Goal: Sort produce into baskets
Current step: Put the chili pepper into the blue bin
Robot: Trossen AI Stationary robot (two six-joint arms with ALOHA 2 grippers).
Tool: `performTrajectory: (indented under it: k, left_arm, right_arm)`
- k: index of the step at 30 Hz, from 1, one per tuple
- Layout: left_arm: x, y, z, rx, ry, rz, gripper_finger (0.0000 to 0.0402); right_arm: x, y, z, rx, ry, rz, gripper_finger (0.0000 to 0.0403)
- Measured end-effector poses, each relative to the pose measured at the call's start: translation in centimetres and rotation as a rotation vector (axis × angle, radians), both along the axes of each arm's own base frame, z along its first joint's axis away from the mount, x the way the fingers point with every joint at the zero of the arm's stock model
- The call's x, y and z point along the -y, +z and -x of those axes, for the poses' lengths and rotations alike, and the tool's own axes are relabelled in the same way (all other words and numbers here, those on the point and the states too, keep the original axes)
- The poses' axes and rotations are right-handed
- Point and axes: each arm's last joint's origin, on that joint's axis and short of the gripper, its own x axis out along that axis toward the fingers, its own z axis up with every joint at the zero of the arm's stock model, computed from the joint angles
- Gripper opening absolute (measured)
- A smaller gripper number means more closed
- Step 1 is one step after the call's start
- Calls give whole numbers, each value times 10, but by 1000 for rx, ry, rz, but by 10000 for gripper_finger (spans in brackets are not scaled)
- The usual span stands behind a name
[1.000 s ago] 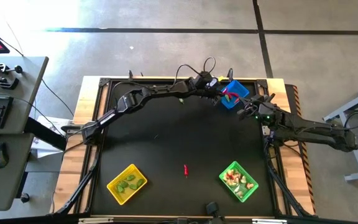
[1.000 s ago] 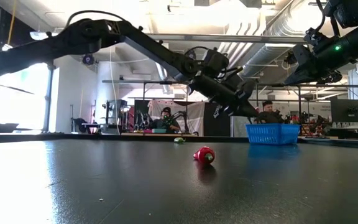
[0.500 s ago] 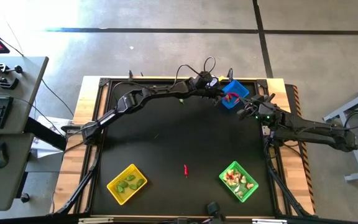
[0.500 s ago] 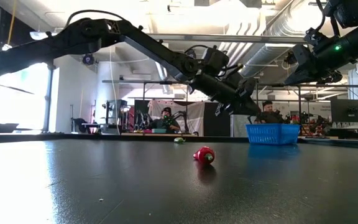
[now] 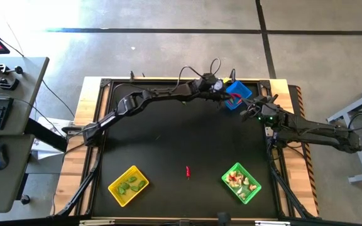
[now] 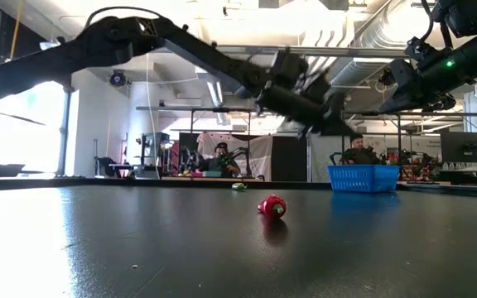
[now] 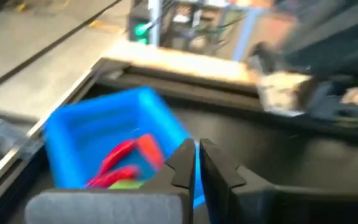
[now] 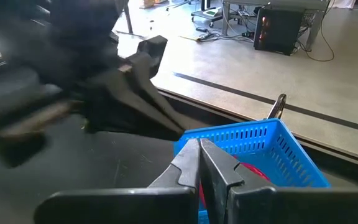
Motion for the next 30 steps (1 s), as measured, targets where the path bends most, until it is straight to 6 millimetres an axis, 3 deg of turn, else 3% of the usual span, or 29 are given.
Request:
performTrajectory:
  k: [5,12,16,21,26,30]
  left_arm:
    - [21,9,-6,28,-63,-20,2]
    - [31,11,-10,59,-73,-23,0]
    - [31,-2,-8,154,-48,20,0]
    - [35,-27,0,191,-43,72,0]
    - [48,-21,16,213,-63,17,0]
    - [54,-10,43,280,-52,-12,0]
  right_arm:
    - [0,-1,0,-7,16,-5,0]
    - [-1,-1,0,-15,27,-6,0]
    - [-1,-2,0,-21,27,-7,0]
    - [-1,-2,0,-27,29,-3,0]
    - [-1,-2,0,-25,29,-9,0]
    - [0,-4,-4,-40,31,-16,0]
